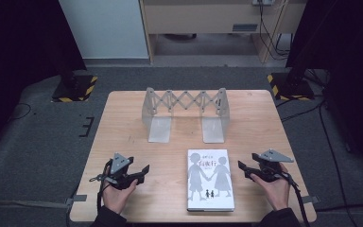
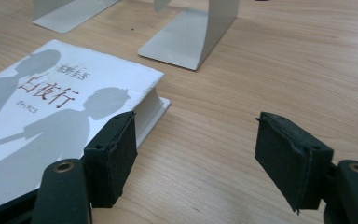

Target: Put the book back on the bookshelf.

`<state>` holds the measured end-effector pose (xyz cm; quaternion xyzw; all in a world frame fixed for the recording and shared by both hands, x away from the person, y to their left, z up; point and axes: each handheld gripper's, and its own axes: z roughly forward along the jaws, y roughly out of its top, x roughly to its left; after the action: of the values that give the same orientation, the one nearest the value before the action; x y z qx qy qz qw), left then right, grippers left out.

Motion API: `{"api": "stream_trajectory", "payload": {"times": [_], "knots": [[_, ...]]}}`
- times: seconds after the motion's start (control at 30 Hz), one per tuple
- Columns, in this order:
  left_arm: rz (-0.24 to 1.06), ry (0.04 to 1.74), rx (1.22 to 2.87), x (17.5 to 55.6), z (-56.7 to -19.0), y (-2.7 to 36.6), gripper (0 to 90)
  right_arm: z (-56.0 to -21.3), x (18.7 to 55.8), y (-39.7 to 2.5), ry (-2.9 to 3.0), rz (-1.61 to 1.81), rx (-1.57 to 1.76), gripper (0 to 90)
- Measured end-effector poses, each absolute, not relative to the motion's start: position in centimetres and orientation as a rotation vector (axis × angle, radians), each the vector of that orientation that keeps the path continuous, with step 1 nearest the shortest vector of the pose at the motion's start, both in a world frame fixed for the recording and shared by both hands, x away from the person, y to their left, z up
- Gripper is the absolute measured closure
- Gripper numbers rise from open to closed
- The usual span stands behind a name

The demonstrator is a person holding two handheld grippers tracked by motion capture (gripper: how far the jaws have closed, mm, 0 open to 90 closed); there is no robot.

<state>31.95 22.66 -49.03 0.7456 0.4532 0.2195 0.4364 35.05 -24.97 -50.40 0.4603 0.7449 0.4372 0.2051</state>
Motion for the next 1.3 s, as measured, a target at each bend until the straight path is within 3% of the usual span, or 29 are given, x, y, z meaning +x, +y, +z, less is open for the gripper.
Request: {"api": "stream_trajectory", "payload": {"times": [1.3], "knots": [[0.303,0.938,1.972,32.2,-50.0,11.3,25.1,-51.6,33.7,-20.9,2.212,1.354,1.214,30.8]]}}
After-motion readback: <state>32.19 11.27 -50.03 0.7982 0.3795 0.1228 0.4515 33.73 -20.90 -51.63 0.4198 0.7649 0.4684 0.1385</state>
